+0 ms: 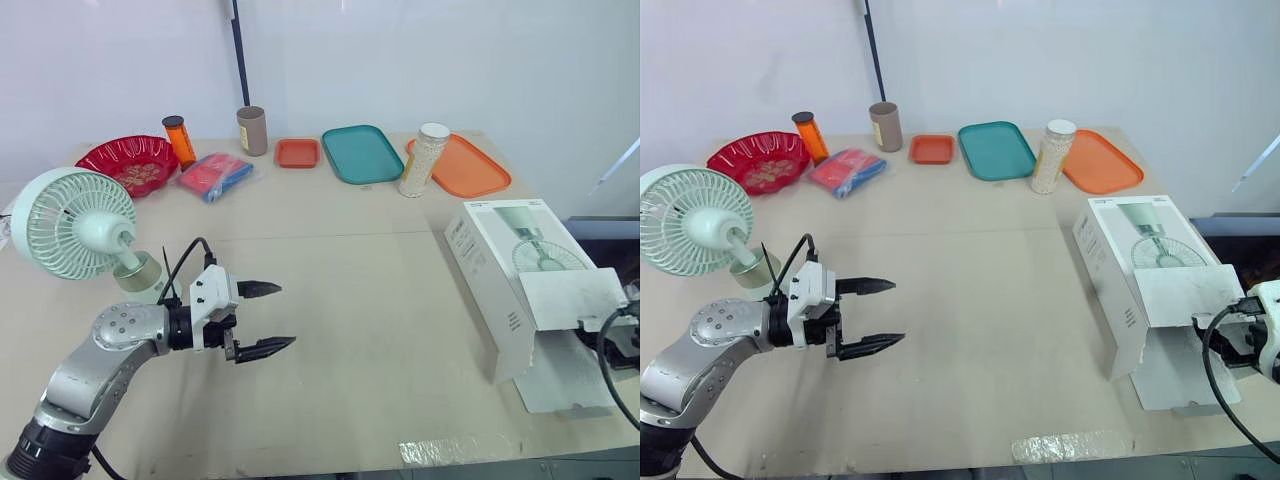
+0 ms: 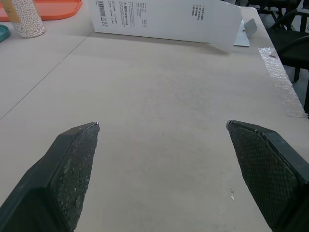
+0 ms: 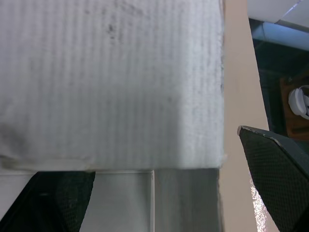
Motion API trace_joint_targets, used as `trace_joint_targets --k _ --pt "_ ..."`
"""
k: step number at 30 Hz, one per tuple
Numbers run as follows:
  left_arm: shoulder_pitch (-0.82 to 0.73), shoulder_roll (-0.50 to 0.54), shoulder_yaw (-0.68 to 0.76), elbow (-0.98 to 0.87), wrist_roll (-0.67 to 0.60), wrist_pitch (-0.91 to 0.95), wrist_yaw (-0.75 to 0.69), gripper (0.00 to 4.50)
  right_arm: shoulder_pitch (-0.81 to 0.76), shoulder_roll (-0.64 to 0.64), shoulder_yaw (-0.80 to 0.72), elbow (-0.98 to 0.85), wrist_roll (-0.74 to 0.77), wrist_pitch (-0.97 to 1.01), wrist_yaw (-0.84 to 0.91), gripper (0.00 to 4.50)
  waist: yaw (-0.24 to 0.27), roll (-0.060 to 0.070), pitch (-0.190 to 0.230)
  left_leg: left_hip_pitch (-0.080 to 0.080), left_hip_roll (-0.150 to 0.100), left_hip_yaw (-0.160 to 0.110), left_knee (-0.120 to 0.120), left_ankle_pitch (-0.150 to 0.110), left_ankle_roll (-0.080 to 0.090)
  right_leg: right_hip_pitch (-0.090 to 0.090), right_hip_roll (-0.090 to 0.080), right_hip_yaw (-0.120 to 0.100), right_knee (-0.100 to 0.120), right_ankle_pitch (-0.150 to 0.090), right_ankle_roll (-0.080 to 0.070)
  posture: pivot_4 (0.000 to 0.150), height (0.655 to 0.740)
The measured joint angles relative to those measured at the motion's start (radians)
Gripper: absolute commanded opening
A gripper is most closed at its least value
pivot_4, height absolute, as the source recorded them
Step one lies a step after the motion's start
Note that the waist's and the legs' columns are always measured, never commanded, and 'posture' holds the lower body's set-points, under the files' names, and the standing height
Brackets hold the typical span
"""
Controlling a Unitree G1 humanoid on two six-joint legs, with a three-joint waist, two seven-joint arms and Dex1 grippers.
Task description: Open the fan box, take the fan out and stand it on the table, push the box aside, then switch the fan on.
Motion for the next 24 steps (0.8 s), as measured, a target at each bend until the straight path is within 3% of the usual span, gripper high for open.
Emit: trace_joint_targets --k 11,18,21,24 --pt "-0.001 -0.028 -0.004 0.001 0.0 0.002 0.006 4.5 0.183 -0.013 -0.168 -0.246 -0.027 0.09 0.043 4.4 0.001 0.0 0.0 0.0 0.0 0.0 0.0 0.0 0.0 0.0 0.0 0.0 0.0 0.0 0.001 0.15 0.74" --pt "0.0 -0.037 -0.008 0.001 -0.001 0.01 0.021 4.5 0.435 -0.104 -0.384 -0.459 -0.014 0.21 0.335 4.4 0.0 -0.001 0.001 0.0 0.0 0.0 0.0 0.0 0.001 0.0 0.0 0.0 0.0 -0.001 0.001 0.15 0.74" --pt "0.005 -0.036 -0.007 0.001 -0.001 0.01 0.022 4.5 0.472 -0.14 -0.436 -0.508 -0.007 0.216 0.439 4.4 0.0 -0.003 0.001 0.0 0.0 0.0 0.001 0.0 0.0 0.001 0.0 0.0 0.0 -0.001 0.001 0.15 0.74" --pt "0.012 -0.035 -0.004 -0.002 -0.001 0.01 0.035 4.5 0.396 -0.212 -0.483 -0.556 0.043 0.253 0.523 4.4 0.0 -0.004 0.002 0.001 0.0 0.001 0.001 0.0 0.0 0.001 0.0 0.001 0.0 -0.001 0.001 0.15 0.74"
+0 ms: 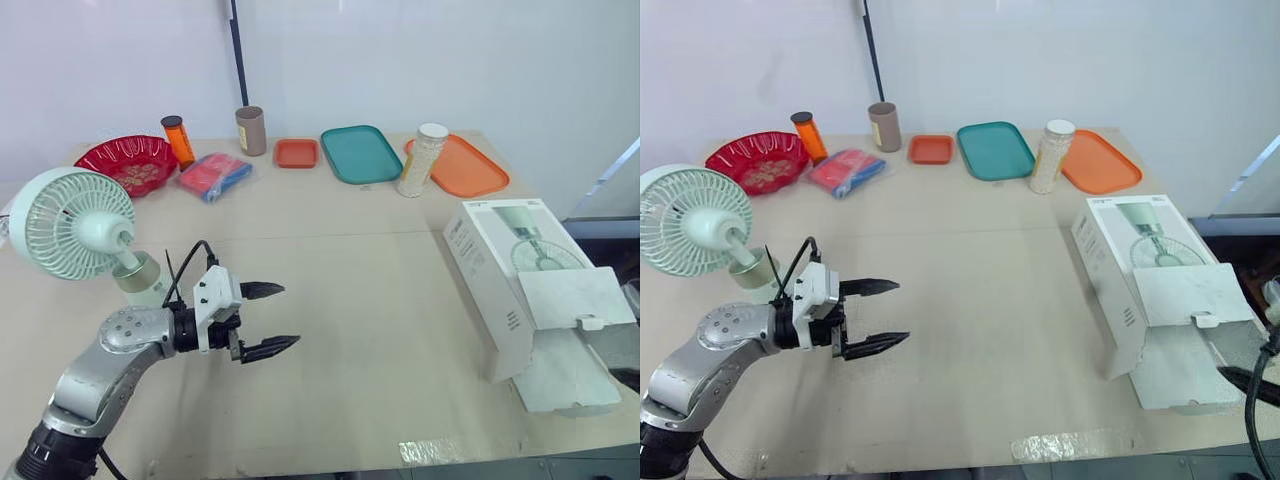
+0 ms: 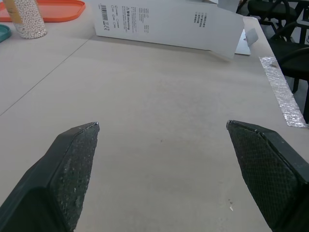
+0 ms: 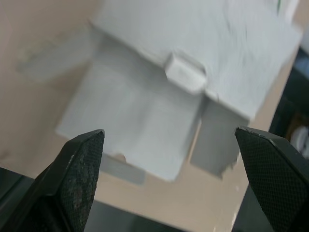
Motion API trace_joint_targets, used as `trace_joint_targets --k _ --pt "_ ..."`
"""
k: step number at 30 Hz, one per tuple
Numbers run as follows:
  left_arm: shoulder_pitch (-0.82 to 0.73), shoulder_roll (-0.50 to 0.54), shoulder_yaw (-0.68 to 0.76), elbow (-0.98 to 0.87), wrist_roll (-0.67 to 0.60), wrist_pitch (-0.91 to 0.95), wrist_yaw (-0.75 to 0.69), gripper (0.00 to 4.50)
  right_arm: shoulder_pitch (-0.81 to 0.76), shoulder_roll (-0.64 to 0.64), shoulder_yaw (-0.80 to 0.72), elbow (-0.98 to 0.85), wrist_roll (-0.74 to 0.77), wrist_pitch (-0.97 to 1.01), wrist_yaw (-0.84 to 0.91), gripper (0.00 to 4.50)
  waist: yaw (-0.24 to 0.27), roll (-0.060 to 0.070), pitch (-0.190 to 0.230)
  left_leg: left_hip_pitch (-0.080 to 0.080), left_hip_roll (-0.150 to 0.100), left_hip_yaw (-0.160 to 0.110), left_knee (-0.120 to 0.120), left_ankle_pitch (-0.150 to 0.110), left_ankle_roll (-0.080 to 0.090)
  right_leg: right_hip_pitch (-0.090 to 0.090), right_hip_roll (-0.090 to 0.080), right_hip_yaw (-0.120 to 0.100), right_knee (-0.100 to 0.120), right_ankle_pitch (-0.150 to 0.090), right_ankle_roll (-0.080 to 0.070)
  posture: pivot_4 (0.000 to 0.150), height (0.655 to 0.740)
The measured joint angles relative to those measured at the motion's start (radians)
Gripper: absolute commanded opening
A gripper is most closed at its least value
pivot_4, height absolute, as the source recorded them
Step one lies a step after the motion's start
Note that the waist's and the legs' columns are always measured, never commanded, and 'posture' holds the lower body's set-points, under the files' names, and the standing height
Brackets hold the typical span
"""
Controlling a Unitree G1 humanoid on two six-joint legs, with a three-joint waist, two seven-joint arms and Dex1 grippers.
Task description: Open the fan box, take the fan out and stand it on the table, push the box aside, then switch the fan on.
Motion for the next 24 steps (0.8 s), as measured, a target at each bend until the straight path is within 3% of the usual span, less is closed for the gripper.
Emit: trace_joint_targets --k 2,4,7,11,17,24 --pt "0.008 0.001 0.009 -0.006 0.0 0.0 0.007 4.5 -0.09 -0.01 0.0 -0.027 0.067 0.018 0.017 4.4 0.0 -0.002 0.001 0.0 0.001 0.0 0.0 0.0 0.0 0.0 0.001 0.0 0.0 0.0 -0.001 0.15 0.74" --pt "0.025 0.005 0.023 -0.017 -0.001 0.001 0.016 4.5 -0.268 -0.013 0.035 -0.106 0.24 0.063 0.015 4.4 0.002 -0.005 0.003 0.0 0.0 0.0 0.0 0.0 0.0 0.001 0.0 0.0 0.0 0.0 -0.001 0.15 0.74" --pt "0.054 0.009 0.041 -0.052 -0.003 0.016 0.041 4.5 -0.554 0.018 0.212 -0.157 0.444 0.129 -0.13 4.4 0.0 -0.011 0.006 -0.001 0.001 0.0 0.001 0.0 0.0 0.001 0.0 0.0 -0.001 0.001 -0.001 0.15 0.74" --pt "0.096 0.019 0.067 -0.107 -0.009 0.035 0.075 4.5 -0.776 0.093 0.459 -0.179 0.598 0.159 -0.303 4.4 0.003 -0.012 0.007 -0.001 0.0 -0.001 0.001 0.0 0.0 0.001 -0.001 0.0 -0.001 0.002 -0.002 0.15 0.74" --pt "0.231 0.03 0.146 -0.207 -0.024 0.078 0.158 4.5 -0.913 0.18 0.72 -0.168 0.649 0.135 -0.438 4.4 0.01 -0.012 0.007 -0.001 0.0 -0.001 0.001 0.0 0.0 -0.003 -0.002 -0.001 -0.001 0.003 -0.004 0.15 0.74" --pt "0.512 -0.013 0.287 -0.343 -0.047 0.081 0.246 4.5 -0.983 0.249 0.837 -0.122 0.656 0.097 -0.493 4.4 0.011 -0.011 0.007 0.0 0.001 -0.001 0.001 0.0 0.0 -0.003 -0.001 -0.002 -0.001 0.002 -0.003 0.15 0.74"
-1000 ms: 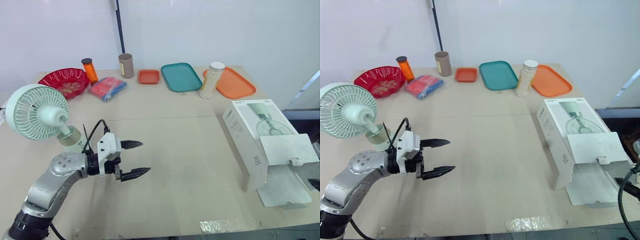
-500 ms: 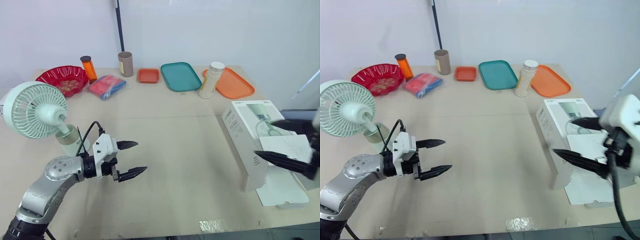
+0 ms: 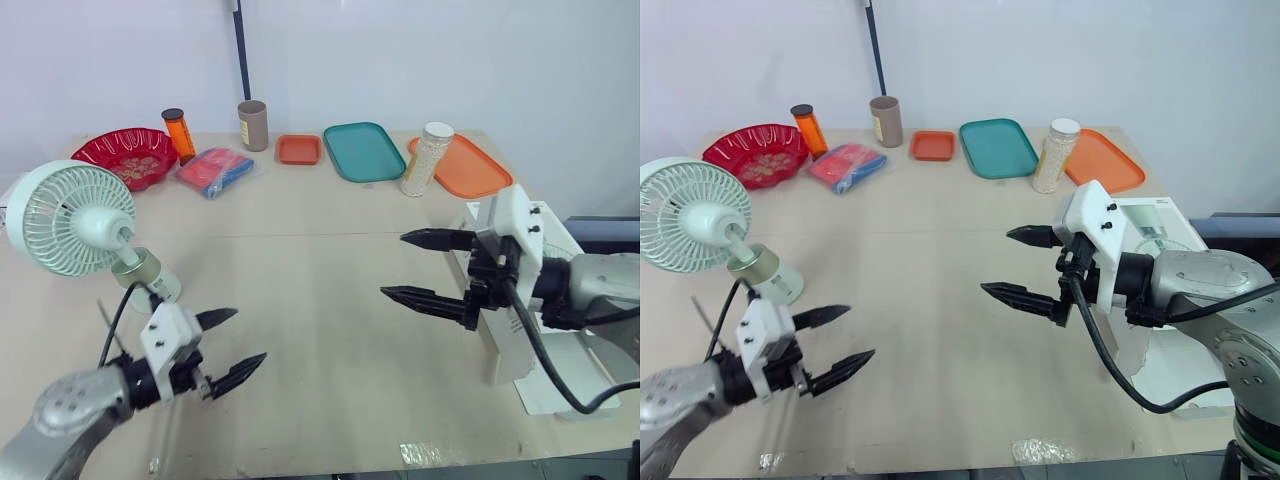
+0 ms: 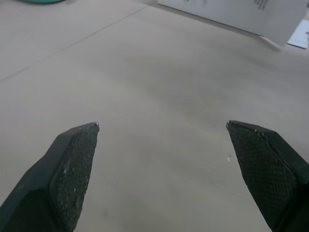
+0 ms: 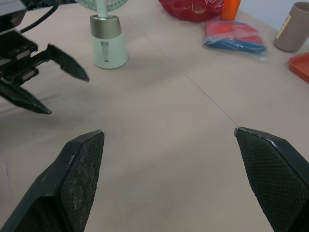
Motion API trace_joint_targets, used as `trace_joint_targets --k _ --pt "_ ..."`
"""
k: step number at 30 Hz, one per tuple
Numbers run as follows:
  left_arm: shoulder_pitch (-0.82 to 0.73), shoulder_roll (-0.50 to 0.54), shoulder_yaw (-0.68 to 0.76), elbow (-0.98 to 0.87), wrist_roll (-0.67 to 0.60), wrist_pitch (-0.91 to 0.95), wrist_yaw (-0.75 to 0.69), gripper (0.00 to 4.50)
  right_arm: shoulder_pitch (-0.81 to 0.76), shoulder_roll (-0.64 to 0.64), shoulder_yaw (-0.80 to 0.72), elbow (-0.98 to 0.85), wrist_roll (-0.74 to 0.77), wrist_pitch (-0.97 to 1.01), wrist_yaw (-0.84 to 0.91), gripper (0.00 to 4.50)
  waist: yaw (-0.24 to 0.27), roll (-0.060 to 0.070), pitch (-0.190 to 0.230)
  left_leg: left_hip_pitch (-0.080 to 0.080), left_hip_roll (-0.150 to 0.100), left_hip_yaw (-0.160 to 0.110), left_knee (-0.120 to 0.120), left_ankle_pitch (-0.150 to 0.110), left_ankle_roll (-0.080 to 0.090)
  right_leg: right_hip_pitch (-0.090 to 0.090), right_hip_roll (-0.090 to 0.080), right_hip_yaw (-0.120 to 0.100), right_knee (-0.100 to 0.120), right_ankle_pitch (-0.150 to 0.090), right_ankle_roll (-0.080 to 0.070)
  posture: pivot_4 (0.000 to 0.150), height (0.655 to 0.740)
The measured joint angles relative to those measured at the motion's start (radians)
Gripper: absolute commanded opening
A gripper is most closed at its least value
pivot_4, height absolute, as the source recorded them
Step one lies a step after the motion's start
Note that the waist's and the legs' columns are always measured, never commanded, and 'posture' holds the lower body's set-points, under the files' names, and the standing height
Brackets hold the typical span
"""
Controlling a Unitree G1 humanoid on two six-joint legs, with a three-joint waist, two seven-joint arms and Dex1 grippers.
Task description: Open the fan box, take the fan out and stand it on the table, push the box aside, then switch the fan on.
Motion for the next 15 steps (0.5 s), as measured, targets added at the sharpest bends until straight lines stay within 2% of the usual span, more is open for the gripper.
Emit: trace_joint_targets --k 6,8,15 --pt "0.214 -0.087 0.189 -0.067 -0.001 -0.03 0.065 4.5 -0.096 0.056 0.088 0.025 0.021 -0.015 -0.034 4.4 0.003 0.0 0.0 0.0 0.001 0.0 0.0 0.0 0.0 0.0 0.001 -0.001 0.0 -0.001 0.0 0.15 0.74" --pt "0.282 -0.136 0.292 -0.052 -0.007 -0.051 0.08 4.5 -0.13 0.07 0.114 0.041 0.033 -0.014 -0.042 4.4 0.002 0.0 0.0 0.0 0.001 0.0 0.0 0.0 0.0 0.0 0.001 -0.001 0.0 -0.001 -0.001 0.15 0.74" --pt "0.342 -0.166 0.464 0.044 -0.014 -0.088 0.079 4.5 -0.165 0.107 0.196 0.055 0.047 -0.012 -0.059 4.4 0.002 -0.001 -0.001 0.0 0.001 0.0 0.0 0.0 0.001 -0.001 0.001 -0.002 0.0 -0.002 -0.001 0.15 0.74"
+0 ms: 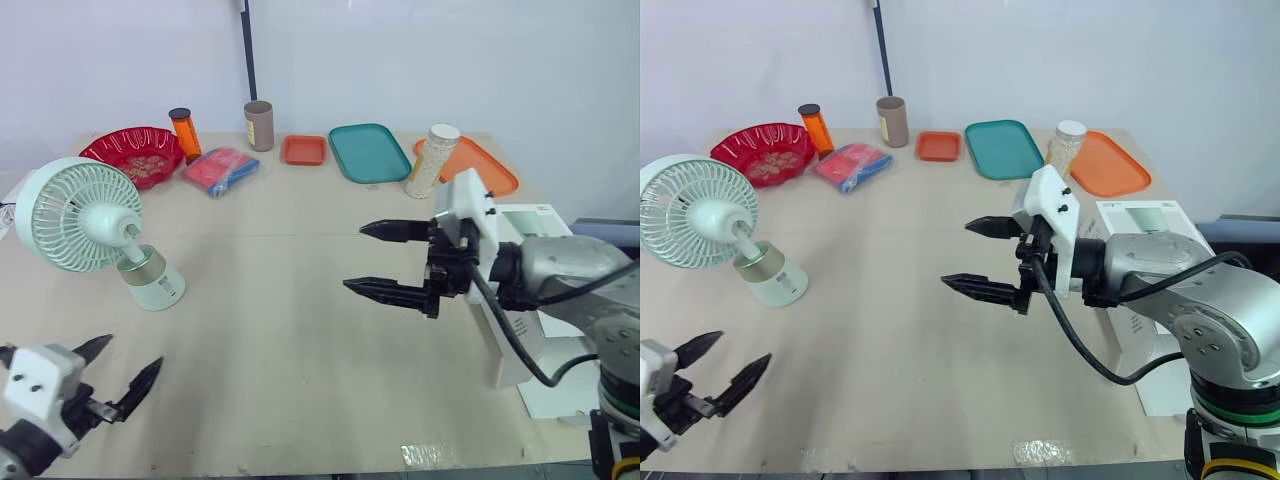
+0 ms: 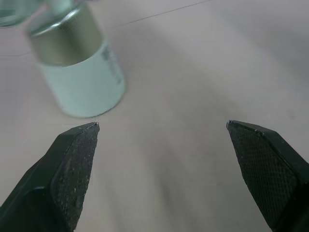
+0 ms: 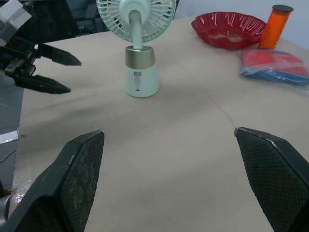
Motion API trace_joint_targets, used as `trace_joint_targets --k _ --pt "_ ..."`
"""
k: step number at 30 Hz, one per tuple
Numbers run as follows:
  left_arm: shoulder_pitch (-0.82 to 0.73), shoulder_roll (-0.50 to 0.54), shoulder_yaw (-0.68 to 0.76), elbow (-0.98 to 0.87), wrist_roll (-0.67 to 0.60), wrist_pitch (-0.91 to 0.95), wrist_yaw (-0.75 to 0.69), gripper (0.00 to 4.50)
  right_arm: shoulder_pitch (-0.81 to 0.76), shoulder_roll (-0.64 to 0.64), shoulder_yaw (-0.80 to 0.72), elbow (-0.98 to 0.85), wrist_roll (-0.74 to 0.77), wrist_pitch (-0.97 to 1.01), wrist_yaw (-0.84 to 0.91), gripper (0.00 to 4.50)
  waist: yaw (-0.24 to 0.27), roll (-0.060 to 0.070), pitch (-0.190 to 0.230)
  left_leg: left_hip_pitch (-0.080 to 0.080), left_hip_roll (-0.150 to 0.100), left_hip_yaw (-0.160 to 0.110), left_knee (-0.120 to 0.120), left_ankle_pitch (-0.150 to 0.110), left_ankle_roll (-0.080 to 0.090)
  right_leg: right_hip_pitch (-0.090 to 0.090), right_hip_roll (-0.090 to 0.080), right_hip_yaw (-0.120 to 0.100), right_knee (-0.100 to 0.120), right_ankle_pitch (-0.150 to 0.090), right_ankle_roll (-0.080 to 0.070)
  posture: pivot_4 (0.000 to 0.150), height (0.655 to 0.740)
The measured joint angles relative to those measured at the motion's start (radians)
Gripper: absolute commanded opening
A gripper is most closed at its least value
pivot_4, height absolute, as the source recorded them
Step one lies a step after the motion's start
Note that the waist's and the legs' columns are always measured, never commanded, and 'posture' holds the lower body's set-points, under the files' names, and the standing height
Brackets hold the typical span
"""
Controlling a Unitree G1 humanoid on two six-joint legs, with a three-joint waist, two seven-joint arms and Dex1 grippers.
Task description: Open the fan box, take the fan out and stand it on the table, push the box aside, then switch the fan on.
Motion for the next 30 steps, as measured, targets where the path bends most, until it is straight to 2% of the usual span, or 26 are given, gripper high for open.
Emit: trace_joint_targets --k 9,15,21,30 --pt "-0.004 0.033 0.101 0.21 0.028 -0.062 -0.054 4.5 -0.025 0.045 0.11 0.024 -0.101 -0.059 -0.003 4.4 -0.005 0.0 0.0 0.0 0.0 0.0 0.0 0.0 0.0 -0.001 0.0 -0.001 0.0 0.0 -0.001 0.15 0.74" --pt "-0.08 0.088 0.117 0.264 0.043 -0.084 -0.059 4.5 -0.024 0.067 0.108 0.029 -0.084 -0.052 -0.013 4.4 -0.004 0.0 0.0 0.0 0.001 0.0 0.0 0.0 0.0 -0.001 0.0 -0.001 0.0 0.0 -0.001 0.15 0.74" --pt "-0.146 0.223 0.215 0.332 -0.012 -0.051 -0.106 4.5 -0.057 0.124 0.091 0.083 -0.019 -0.029 -0.031 4.4 -0.011 0.001 0.0 0.0 0.002 0.0 -0.001 0.0 0.0 -0.002 0.0 -0.002 0.0 0.0 -0.002 0.15 0.74" --pt "-0.219 0.263 0.25 0.317 -0.07 0.068 -0.077 4.5 -0.07 0.136 0.083 0.094 0.008 -0.016 -0.043 4.4 -0.013 0.001 0.0 0.0 0.001 -0.001 -0.001 0.0 -0.001 -0.002 0.0 -0.003 0.0 0.0 -0.002 0.15 0.74"
